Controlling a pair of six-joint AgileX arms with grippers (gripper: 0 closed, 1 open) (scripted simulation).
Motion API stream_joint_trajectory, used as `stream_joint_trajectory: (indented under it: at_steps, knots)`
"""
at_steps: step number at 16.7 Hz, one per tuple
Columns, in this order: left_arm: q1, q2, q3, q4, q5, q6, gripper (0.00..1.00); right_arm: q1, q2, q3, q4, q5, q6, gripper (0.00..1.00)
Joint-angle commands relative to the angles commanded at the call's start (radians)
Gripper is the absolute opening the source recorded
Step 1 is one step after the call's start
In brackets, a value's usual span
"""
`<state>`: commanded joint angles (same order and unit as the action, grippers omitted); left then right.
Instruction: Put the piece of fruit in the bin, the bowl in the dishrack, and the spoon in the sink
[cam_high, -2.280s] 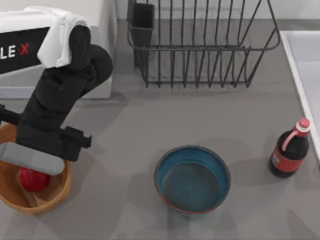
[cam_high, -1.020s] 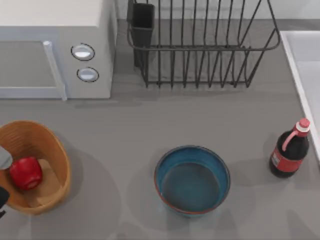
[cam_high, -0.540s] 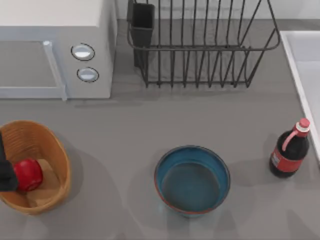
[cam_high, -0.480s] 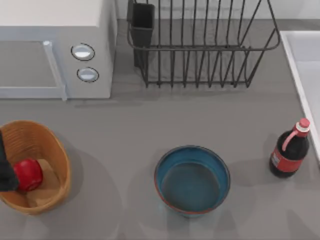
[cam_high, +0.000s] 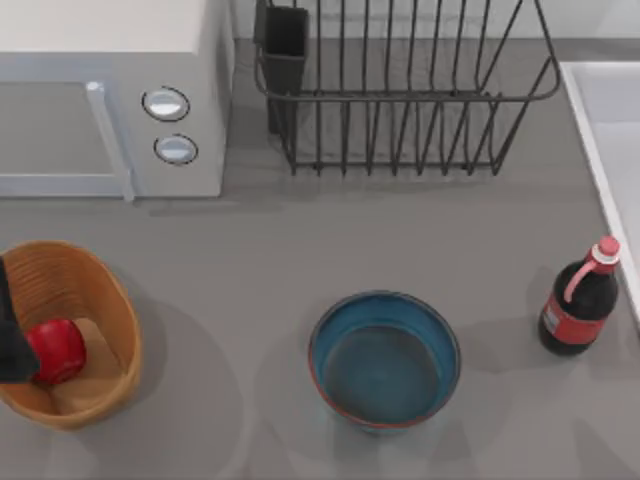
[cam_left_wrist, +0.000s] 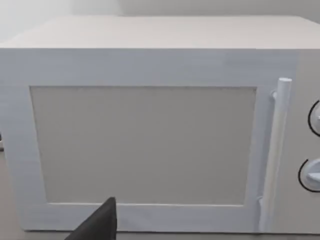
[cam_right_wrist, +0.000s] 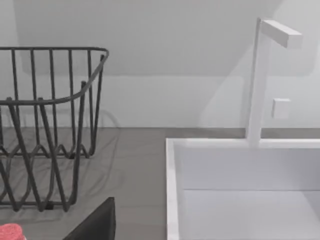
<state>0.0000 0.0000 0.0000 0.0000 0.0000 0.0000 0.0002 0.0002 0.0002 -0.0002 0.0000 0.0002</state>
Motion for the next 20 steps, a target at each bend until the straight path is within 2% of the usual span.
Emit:
stream_joint_trajectory:
  at_steps: [3, 7, 15, 20]
  knots:
    - [0.000, 0.000, 0.000, 0.000, 0.000, 0.000, 1.00, 0.047, 0.062, 0.059, -0.052, 0.002, 0.040, 1.00]
    - [0.000, 0.000, 0.000, 0.000, 0.000, 0.000, 1.00, 0.183, 0.288, 0.259, -0.218, 0.007, 0.159, 1.00]
    - [0.000, 0.000, 0.000, 0.000, 0.000, 0.000, 1.00, 0.498, 1.031, 0.860, -0.709, 0.010, 0.461, 1.00]
    - [0.000, 0.000, 0.000, 0.000, 0.000, 0.000, 1.00, 0.621, 1.499, 1.224, -1.005, 0.005, 0.602, 1.00]
